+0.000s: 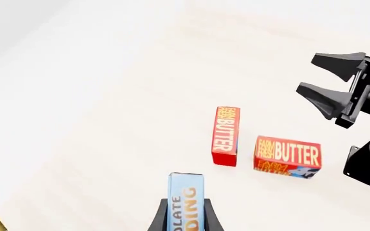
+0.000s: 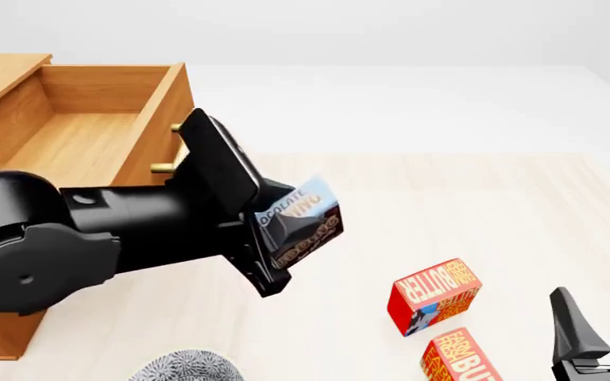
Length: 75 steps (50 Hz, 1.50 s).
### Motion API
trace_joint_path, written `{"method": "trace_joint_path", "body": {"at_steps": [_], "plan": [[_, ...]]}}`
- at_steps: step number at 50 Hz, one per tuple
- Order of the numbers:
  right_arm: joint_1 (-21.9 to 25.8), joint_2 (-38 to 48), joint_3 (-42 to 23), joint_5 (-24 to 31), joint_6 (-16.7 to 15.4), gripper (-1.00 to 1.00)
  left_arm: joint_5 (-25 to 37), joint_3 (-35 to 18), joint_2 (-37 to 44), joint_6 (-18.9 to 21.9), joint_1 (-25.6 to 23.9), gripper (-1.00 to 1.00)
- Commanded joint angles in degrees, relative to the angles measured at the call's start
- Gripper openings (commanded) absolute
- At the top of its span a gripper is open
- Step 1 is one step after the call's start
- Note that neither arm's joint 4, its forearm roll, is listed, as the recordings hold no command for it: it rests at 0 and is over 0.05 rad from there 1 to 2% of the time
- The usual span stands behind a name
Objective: Put the chocolate pudding in the top drawer of the cabinet and close it.
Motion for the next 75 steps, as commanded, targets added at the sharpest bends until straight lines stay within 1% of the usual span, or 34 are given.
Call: {"method": "trace_joint_path", "body": {"at_steps": [1,9,10,16,18,20,23,24,26,27,28,31,32,33,34,35,36,43,50,55,65,69,71,75], "plan": [[0.0,0.0,0.0,0.0,0.0,1.0,1.9,-2.4,-1.6,2.0,-0.3,-1.0],[0.0,0.0,0.0,0.0,0.0,1.0,3.2,-4.3,-2.3,2.5,-0.9,-1.0],[0.0,0.0,0.0,0.0,0.0,1.0,3.8,-4.5,-2.9,3.5,-0.1,-1.0],[0.0,0.0,0.0,0.0,0.0,1.0,5.2,-5.8,-3.9,4.3,0.7,-1.0],[0.0,0.0,0.0,0.0,0.0,1.0,5.0,-5.1,-5.7,5.6,2.3,-1.0],[0.0,0.0,0.0,0.0,0.0,1.0,5.4,-5.7,-5.3,5.3,1.9,-1.0],[0.0,0.0,0.0,0.0,0.0,1.0,5.8,-6.1,-5.7,5.8,2.1,-1.0],[0.0,0.0,0.0,0.0,0.0,1.0,5.9,-6.3,-6.6,6.2,2.8,-1.0],[0.0,0.0,0.0,0.0,0.0,1.0,6.3,-5.9,-8.2,8.1,5.1,-1.0],[0.0,0.0,0.0,0.0,0.0,1.0,6.8,-6.4,-8.1,8.1,5.1,-1.0],[0.0,0.0,0.0,0.0,0.0,1.0,6.7,-6.2,-8.5,9.1,5.4,-1.0],[0.0,0.0,0.0,0.0,0.0,1.0,7.6,-7.2,-8.5,8.8,5.2,-1.0],[0.0,0.0,0.0,0.0,0.0,1.0,7.8,-7.2,-9.2,9.9,5.7,-1.0],[0.0,0.0,0.0,0.0,0.0,1.0,7.8,-7.2,-9.2,9.9,5.7,-1.0],[0.0,0.0,0.0,0.0,0.0,1.0,8.5,-8.5,-8.5,8.7,4.9,-1.0],[0.0,0.0,0.0,0.0,0.0,1.0,8.8,-8.8,-8.5,8.7,5.0,-1.0],[0.0,0.0,0.0,0.0,0.0,1.0,8.8,-8.6,-9.5,9.7,6.2,-1.0],[0.0,0.0,0.0,0.0,0.0,1.0,10.3,-10.5,-10.1,11.1,6.9,-1.0],[0.0,0.0,0.0,0.0,0.0,1.0,12.3,-13.4,-11.1,12.6,8.5,-1.0],[0.0,0.0,0.0,0.0,0.0,1.0,12.2,-13.2,-11.9,13.7,9.2,-1.0],[0.0,0.0,0.0,0.0,0.0,1.0,13.3,-14.5,-12.7,14.7,9.7,-1.0],[0.0,0.0,0.0,0.0,0.0,1.0,13.6,-14.7,-13.3,15.2,10.4,-1.0],[0.0,0.0,0.0,0.0,0.0,1.0,13.6,-14.4,-14.3,16.0,11.1,-1.0],[0.0,0.0,0.0,0.0,0.0,1.0,14.1,-15.1,-14.3,16.1,11.4,-1.0]]}}
